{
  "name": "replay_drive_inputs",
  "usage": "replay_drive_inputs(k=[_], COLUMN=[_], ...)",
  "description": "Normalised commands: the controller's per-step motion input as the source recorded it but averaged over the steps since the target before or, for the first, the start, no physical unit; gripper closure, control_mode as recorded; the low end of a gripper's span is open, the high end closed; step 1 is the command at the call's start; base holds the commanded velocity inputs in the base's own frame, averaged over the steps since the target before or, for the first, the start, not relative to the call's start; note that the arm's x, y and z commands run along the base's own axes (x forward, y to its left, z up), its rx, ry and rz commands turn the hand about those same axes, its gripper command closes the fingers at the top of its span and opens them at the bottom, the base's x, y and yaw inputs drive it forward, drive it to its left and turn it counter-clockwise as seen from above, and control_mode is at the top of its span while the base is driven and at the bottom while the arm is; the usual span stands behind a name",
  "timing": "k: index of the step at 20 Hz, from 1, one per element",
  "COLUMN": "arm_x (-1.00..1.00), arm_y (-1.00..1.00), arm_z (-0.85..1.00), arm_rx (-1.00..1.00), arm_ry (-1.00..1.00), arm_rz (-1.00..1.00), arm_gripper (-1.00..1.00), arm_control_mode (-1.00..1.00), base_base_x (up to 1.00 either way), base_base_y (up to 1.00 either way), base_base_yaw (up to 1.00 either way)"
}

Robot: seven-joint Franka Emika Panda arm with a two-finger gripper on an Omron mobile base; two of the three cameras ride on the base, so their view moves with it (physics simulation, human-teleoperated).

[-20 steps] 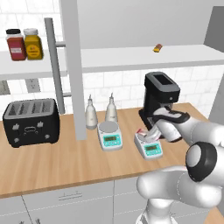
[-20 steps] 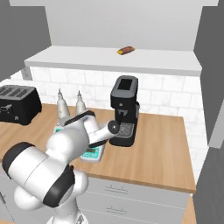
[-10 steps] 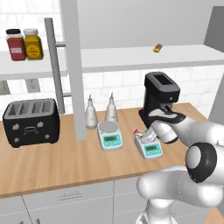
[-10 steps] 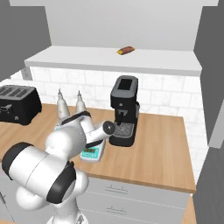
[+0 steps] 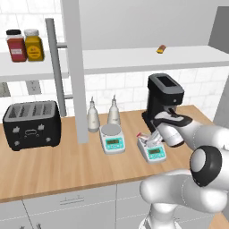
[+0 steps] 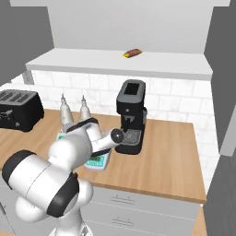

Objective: Pick the bar and place it on the digital scale for weighing, and close the cabinet.

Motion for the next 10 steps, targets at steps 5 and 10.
replay_drive_inputs(k=[5, 10], arm_x=[-0.09, -0.28], arm_y=[-0.19, -0.05], arm_z=[0.04, 0.18], arm_rx=[0.02, 0.0], arm_ry=[-0.07, -0.17], arm_rz=[0.0, 0.0], arm_gripper=[-1.0, -1.0], arm_control_mode=[-1.0, -1.0], base_base_x=[0.0, 0.0], base_base_y=[0.0, 0.0], base_base_yaw=[0.0, 0.0])
